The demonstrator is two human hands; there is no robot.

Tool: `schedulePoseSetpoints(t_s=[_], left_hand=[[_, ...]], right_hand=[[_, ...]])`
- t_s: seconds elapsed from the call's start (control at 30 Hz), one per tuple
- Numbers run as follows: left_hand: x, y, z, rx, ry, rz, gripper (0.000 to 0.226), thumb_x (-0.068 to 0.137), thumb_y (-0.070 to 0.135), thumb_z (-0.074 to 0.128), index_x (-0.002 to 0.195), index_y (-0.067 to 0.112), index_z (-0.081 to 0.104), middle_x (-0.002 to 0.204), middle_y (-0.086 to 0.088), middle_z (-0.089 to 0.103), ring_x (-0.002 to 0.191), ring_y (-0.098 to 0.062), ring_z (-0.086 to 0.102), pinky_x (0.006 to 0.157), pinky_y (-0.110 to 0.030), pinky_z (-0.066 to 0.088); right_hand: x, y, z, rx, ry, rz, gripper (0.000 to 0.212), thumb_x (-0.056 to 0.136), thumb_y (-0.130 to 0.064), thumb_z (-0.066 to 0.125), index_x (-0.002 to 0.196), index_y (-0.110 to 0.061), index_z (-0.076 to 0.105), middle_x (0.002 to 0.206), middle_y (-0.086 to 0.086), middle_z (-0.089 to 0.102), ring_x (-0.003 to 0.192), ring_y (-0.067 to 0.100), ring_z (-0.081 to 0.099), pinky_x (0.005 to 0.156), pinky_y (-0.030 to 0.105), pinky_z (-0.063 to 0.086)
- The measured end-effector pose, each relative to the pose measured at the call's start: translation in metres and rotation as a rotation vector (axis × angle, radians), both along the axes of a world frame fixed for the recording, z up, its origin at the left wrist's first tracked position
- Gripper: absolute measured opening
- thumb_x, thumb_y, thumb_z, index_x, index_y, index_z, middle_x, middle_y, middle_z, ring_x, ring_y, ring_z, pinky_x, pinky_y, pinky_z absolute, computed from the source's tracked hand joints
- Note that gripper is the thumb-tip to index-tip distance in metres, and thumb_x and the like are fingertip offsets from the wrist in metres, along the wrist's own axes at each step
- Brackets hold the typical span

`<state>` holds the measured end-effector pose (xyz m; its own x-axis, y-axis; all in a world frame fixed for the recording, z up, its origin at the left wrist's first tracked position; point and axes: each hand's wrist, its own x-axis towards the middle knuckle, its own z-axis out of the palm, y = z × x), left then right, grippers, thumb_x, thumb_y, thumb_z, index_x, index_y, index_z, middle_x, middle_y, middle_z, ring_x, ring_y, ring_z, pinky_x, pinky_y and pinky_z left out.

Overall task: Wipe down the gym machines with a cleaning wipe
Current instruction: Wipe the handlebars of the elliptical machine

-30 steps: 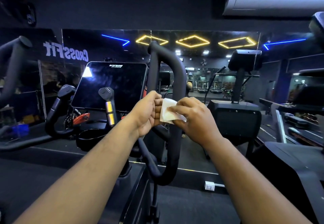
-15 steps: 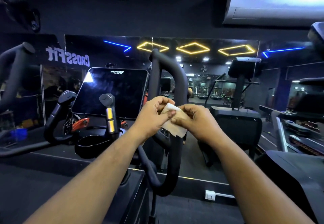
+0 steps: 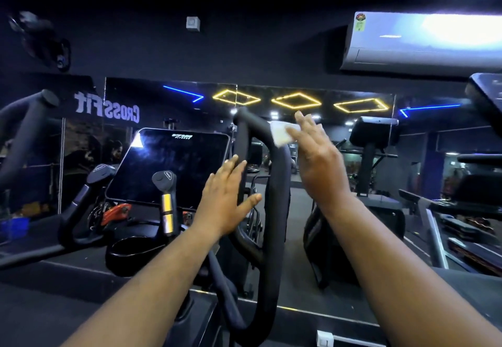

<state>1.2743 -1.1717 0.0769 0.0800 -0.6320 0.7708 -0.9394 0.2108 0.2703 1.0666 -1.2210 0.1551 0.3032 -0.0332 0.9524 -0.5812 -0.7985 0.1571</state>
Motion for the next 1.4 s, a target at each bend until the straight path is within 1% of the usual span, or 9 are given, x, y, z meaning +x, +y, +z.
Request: schedulePoseSetpoints(t_s=[0.13, 0.23, 0.33, 0.4, 0.57, 0.7, 0.87, 1.2, 1.4], left_hand=[[0.004, -0.012, -0.024, 0.151, -0.193, 0.142, 0.101, 0.095, 0.07, 0.037, 0.154, 0.026, -0.031, 0.156, 0.008, -0.047, 0.147, -0.012, -0.037, 0.125, -0.051, -0.013], [0.006, -0.019, -0.032, 0.135, -0.211, 0.181, 0.1, 0.098, 0.069, 0.036, 0.148, 0.026, -0.04, 0.152, 0.007, -0.052, 0.145, -0.012, -0.041, 0.124, -0.053, -0.014], [0.005, -0.023, -0.033, 0.104, -0.198, 0.177, 0.099, 0.099, 0.066, 0.037, 0.147, 0.03, -0.042, 0.153, 0.008, -0.05, 0.146, -0.012, -0.039, 0.124, -0.052, -0.014], [0.006, -0.025, -0.034, 0.092, -0.182, 0.174, 0.099, 0.099, 0.064, 0.039, 0.147, 0.032, -0.041, 0.154, 0.01, -0.049, 0.147, -0.011, -0.038, 0.124, -0.051, -0.014], [0.008, -0.026, -0.037, 0.086, -0.183, 0.149, 0.095, 0.101, 0.064, 0.037, 0.147, 0.034, -0.041, 0.154, 0.012, -0.049, 0.147, -0.011, -0.037, 0.123, -0.049, -0.016], [0.009, -0.025, -0.036, 0.113, -0.197, 0.14, 0.096, 0.101, 0.063, 0.038, 0.147, 0.033, -0.041, 0.153, 0.01, -0.051, 0.148, -0.013, -0.036, 0.124, -0.05, -0.014], [0.01, -0.026, -0.037, 0.096, -0.195, 0.134, 0.093, 0.102, 0.062, 0.037, 0.151, 0.032, -0.037, 0.154, 0.01, -0.049, 0.15, -0.015, -0.033, 0.125, -0.051, -0.012], [0.013, -0.029, -0.038, 0.094, -0.18, 0.088, 0.093, 0.103, 0.057, 0.04, 0.15, 0.034, -0.037, 0.156, 0.012, -0.047, 0.151, -0.015, -0.029, 0.126, -0.052, -0.008], [0.014, -0.027, -0.038, 0.09, -0.149, 0.054, 0.09, 0.105, 0.049, 0.043, 0.154, 0.032, -0.032, 0.156, 0.015, -0.045, 0.151, -0.012, -0.03, 0.125, -0.05, -0.013]], right_hand=[[0.012, -0.028, -0.05, 0.109, 0.274, -0.131, 0.051, 0.096, 0.002, 0.055, 0.146, -0.005, 0.05, 0.157, 0.014, 0.04, 0.148, 0.031, 0.034, 0.115, 0.051, 0.041], [0.012, -0.032, -0.072, 0.13, 0.276, -0.104, 0.049, 0.102, -0.011, 0.048, 0.151, -0.008, 0.044, 0.16, 0.009, 0.035, 0.153, 0.025, 0.025, 0.119, 0.043, 0.034], [0.017, -0.027, -0.054, 0.11, 0.218, -0.14, 0.045, 0.104, -0.03, 0.043, 0.139, -0.008, 0.059, 0.15, 0.013, 0.052, 0.145, 0.028, 0.041, 0.12, 0.052, 0.032], [0.023, -0.025, -0.041, 0.08, 0.206, -0.159, 0.034, 0.104, -0.023, 0.047, 0.127, -0.005, 0.065, 0.143, 0.018, 0.057, 0.138, 0.032, 0.049, 0.117, 0.053, 0.037], [0.034, -0.026, -0.043, 0.294, 0.2, -0.112, 0.055, 0.109, -0.015, 0.04, 0.16, -0.012, 0.022, 0.169, 0.007, 0.001, 0.156, 0.024, -0.005, 0.126, 0.036, 0.005], [0.029, -0.017, -0.072, 0.402, 0.202, -0.045, 0.065, 0.11, -0.032, 0.038, 0.162, -0.02, 0.001, 0.167, -0.003, -0.02, 0.154, 0.017, -0.022, 0.122, 0.024, -0.012], [0.035, -0.028, -0.055, 0.393, 0.287, -0.217, 0.073, 0.107, -0.05, 0.03, 0.159, -0.023, -0.013, 0.162, -0.006, -0.032, 0.151, 0.018, -0.028, 0.126, 0.044, -0.007], [0.01, -0.021, -0.077, 0.204, 0.534, -0.29, 0.064, 0.107, -0.049, 0.022, 0.161, -0.016, 0.017, 0.169, -0.001, 0.006, 0.155, 0.016, -0.013, 0.127, 0.043, 0.001], [0.012, -0.034, -0.026, 0.159, 0.561, -0.384, 0.067, 0.106, -0.053, 0.019, 0.163, -0.018, 0.01, 0.169, -0.001, 0.0, 0.155, 0.016, -0.013, 0.127, 0.045, -0.003]])
